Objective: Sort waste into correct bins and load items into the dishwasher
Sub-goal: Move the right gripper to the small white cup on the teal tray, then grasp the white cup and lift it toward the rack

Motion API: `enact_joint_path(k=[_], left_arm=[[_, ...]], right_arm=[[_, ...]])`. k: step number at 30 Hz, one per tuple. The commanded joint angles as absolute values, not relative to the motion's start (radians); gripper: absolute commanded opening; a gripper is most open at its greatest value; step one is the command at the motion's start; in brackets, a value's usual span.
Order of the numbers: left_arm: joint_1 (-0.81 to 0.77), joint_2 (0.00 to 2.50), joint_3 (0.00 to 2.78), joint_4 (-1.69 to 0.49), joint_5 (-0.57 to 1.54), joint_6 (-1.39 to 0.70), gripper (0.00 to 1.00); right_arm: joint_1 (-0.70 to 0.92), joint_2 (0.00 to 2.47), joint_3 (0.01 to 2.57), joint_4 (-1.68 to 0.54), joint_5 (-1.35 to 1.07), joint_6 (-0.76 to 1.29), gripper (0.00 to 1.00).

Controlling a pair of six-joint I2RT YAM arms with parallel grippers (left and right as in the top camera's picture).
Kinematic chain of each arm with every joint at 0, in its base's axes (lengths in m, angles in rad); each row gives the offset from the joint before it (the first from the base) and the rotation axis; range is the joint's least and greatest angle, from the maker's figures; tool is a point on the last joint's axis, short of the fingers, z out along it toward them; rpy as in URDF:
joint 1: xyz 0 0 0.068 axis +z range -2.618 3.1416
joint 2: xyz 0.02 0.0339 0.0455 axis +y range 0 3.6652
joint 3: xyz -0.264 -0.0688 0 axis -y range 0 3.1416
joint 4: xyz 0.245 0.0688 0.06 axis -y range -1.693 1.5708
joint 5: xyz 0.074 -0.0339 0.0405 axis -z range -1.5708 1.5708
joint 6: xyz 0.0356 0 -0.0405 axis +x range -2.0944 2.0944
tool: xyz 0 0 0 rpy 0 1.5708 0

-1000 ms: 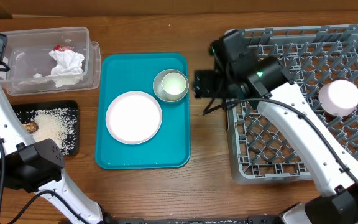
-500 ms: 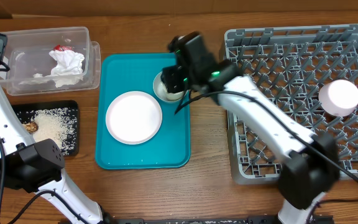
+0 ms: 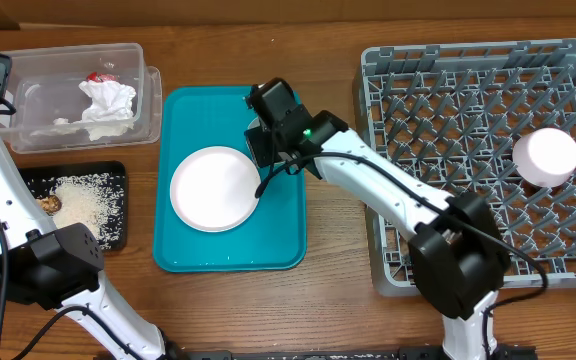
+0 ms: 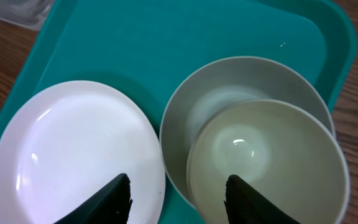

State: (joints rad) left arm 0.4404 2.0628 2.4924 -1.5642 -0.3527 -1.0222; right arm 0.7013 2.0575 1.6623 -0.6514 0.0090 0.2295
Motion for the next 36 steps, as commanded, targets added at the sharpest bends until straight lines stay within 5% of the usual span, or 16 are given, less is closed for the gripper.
enact_joint_path(k=[1, 24, 28, 34, 36], left_arm=[[0.438, 2.067, 2.489, -1.565, -0.373, -1.032, 1.0], [0.438, 2.067, 2.489, -1.565, -0.373, -1.032, 1.0], [0.438, 2.067, 2.489, -1.565, -0.373, -1.032, 1.0], [0.438, 2.068, 2.489, -1.565, -0.373, -1.032, 1.0], [0.438, 2.068, 2.489, -1.565, -0.373, -1.032, 1.0]], right_arm=[[0.708, 2.088, 1.675, -0.638, 0.035, 0.193, 0.51], [0.713, 2.093, 1.675, -0.668, 0.089, 0.149, 0.35], [0.714, 2.093, 1.675, -0.671, 0.089, 0.149, 0.2], [0.721, 2.093, 1.675, -0.682, 0.089, 0.149, 0.19], [0.721, 2.093, 1.675, -0.685, 0.089, 0.149, 0.1]])
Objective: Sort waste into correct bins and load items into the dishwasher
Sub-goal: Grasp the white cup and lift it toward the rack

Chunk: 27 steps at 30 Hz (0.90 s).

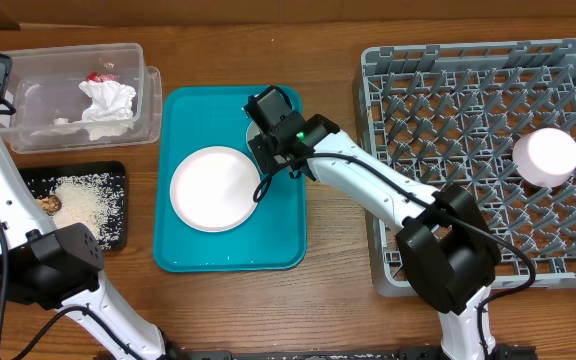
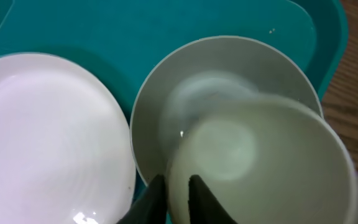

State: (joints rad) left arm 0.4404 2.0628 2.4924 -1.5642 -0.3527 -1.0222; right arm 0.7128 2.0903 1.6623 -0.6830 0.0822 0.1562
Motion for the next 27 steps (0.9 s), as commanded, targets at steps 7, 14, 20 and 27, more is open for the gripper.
enact_joint_path(k=[7, 14, 20, 27], left_arm=[[0.438, 2.068, 2.489, -1.565, -0.373, -1.032, 1.0], [0.438, 2.068, 2.489, -1.565, -0.373, -1.032, 1.0], [0.438, 2.067, 2.489, -1.565, -0.373, -1.032, 1.0], [0.438, 2.068, 2.489, -1.565, -0.373, -1.032, 1.0]], right_arm=[[0.721, 2.093, 1.686, -0.686, 0.088, 0.157, 0.04], [0.709, 2.082, 1.83, -0.788, 0.089, 0.157, 0.04], [0.64, 2.018, 2.077, -1.022, 0.167, 0.281, 0.04], [0.38, 1.898, 2.12, -1.201, 0.019, 0.342, 0.04]])
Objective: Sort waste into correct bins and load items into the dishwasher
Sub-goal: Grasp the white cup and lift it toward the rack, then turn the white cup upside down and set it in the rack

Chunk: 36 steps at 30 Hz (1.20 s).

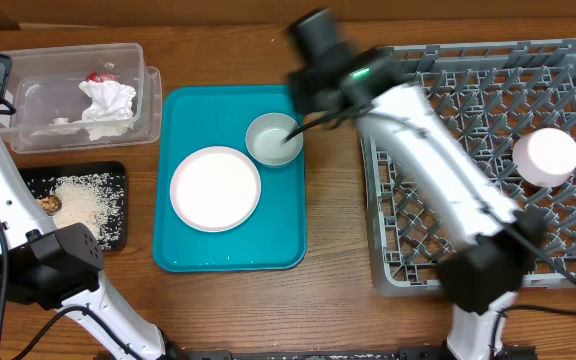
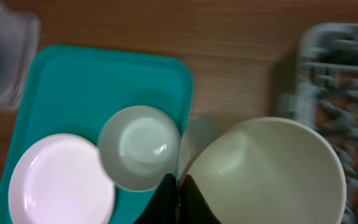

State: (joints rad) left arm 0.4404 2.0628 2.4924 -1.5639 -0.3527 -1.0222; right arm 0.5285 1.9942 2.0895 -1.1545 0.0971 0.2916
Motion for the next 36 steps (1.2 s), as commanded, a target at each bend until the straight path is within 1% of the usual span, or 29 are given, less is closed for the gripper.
enact_joint_path(k=[1, 3, 5, 8, 10, 16, 17, 18, 21, 26, 32, 36], left_arm=[[0.438, 2.068, 2.489, -1.565, -0.373, -1.032, 1.0], [0.438, 2.068, 2.489, -1.565, -0.373, -1.032, 1.0], [0.438, 2.068, 2.489, -1.565, -0.373, -1.032, 1.0], [0.438, 2.068, 2.489, -1.565, -0.373, -1.032, 1.0], [0.438, 2.068, 2.489, -1.565, -0.373, -1.032, 1.0], [0.438, 2.068, 2.489, -1.565, -0.373, -1.032, 1.0], [0.438, 2.068, 2.489, -1.565, -0.373, -1.032, 1.0], [0.438, 2.068, 2.489, -1.565, -0.373, -1.032, 1.0], [0.438, 2.068, 2.489, -1.565, -0.373, -1.032, 1.0], [0.438, 2.068, 2.489, -1.565, -0.373, -1.032, 1.0], [0.438, 2.068, 2.489, -1.565, -0.373, -1.032, 1.0], [0.438, 2.068, 2.489, -1.565, -0.373, -1.032, 1.0]], right_arm=[[0.319, 1.886, 2.12, -1.224, -0.036, 0.341, 0.04], [0.221, 1.879, 2.12, -1.247, -0.137, 0.339, 0.04], [0.093, 1.88, 2.114, -1.252, -0.336, 0.278, 0.04], [-0.042, 1.88, 2.082, -1.235, -0.583, 0.186, 0.04], [-0.132, 1.882, 2.053, -1.221, -0.696, 0.174, 0.04], [-0.357, 1.882, 1.898, -1.111, -1.039, 0.145, 0.04], [-0.419, 1.882, 1.822, -1.043, -1.116, 0.154, 0.04], [-0.447, 1.882, 1.781, -1.01, -1.142, 0.168, 0.04], [-0.514, 1.882, 1.67, -0.913, -1.174, 0.214, 0.04], [-0.576, 1.882, 1.531, -0.788, -1.269, 0.214, 0.04], [-0.574, 1.887, 1.452, -0.77, -1.274, 0.214, 0.04], [-0.553, 1.887, 1.406, -0.773, -1.35, 0.213, 0.04]])
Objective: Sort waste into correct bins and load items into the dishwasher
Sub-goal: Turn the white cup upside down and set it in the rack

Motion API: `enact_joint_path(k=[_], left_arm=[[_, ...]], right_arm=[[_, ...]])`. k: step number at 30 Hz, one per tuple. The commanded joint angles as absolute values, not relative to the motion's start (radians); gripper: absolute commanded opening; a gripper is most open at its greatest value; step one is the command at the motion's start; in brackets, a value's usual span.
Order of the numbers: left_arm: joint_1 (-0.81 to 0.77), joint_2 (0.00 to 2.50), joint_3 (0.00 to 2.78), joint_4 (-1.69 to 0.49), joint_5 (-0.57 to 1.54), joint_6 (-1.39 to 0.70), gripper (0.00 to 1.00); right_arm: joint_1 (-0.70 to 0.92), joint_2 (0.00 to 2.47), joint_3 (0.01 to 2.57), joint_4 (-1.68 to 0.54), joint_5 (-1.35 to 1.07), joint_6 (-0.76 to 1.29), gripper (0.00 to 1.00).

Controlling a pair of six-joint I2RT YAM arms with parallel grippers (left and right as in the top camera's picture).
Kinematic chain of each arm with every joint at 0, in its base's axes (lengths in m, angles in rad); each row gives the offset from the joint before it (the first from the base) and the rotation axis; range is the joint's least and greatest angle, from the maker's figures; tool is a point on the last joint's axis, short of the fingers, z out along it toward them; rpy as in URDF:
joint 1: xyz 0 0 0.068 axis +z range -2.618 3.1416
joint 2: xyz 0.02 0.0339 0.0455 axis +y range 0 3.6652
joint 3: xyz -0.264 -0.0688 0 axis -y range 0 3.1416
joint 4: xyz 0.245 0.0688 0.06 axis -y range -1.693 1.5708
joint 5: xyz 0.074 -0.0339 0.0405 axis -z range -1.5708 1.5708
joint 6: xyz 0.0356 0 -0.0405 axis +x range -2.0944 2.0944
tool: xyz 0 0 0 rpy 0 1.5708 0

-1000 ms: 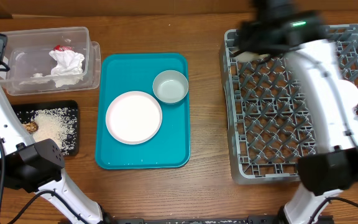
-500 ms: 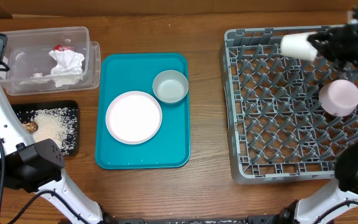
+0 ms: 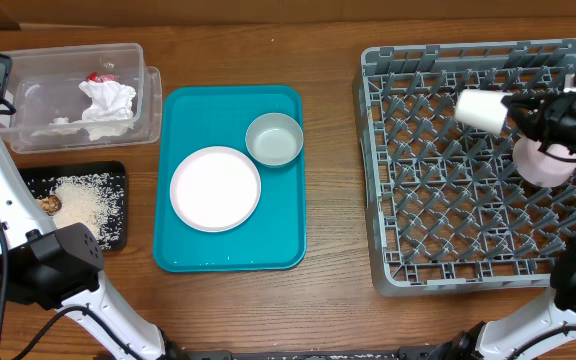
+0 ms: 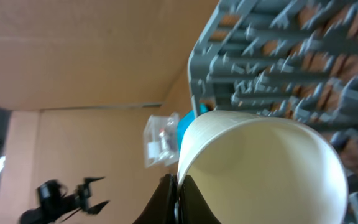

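My right gripper [image 3: 511, 108] is shut on the rim of a cream-white bowl [image 3: 478, 108], held tipped on its side above the right half of the grey dish rack [image 3: 438, 230]. In the right wrist view the bowl [image 4: 266, 174] fills the frame, its rim pinched between my fingers [image 4: 168, 198], with the rack [image 4: 303, 56] behind it. A white bowl [image 3: 546, 160] lies upside down in the rack just beside the gripper. On the teal tray [image 3: 230, 250] sit a white plate [image 3: 215, 188] and a grey-green bowl [image 3: 274, 139]. The left gripper is out of view.
A clear plastic bin [image 3: 78, 95] with crumpled paper stands at the back left. Below it is a black tray [image 3: 78, 205] holding rice-like scraps. The left arm runs up the left edge. Bare wood lies between tray and rack.
The right gripper, with the bowl in it, was above the table near the tray's back right corner and is now over the right part of the rack. The bowl is now tipped sideways.
First the right gripper hung open over two nested bowls on the tray. Then it was shut on the upper bowl's rim. Later that bowl was up off the tray, the lower one left behind, and now it hangs over the rack.
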State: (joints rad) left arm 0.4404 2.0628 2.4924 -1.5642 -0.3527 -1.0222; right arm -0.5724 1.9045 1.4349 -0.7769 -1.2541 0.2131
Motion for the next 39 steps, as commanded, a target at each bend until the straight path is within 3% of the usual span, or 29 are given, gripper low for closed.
enact_joint_path(k=[1, 6, 39], left_arm=[[0.438, 2.068, 2.489, -1.565, -0.373, -1.032, 1.0], [0.438, 2.068, 2.489, -1.565, -0.373, -1.032, 1.0], [0.438, 2.068, 2.489, -1.565, -0.373, -1.032, 1.0]], right_arm=[[-0.547, 1.887, 1.398, -0.773, -1.361, 0.213, 0.04], [-0.521, 1.889, 1.377, -0.842, -1.32, 0.173, 0.04], [-0.519, 1.893, 1.342, -0.772, -0.957, 0.21, 0.05]])
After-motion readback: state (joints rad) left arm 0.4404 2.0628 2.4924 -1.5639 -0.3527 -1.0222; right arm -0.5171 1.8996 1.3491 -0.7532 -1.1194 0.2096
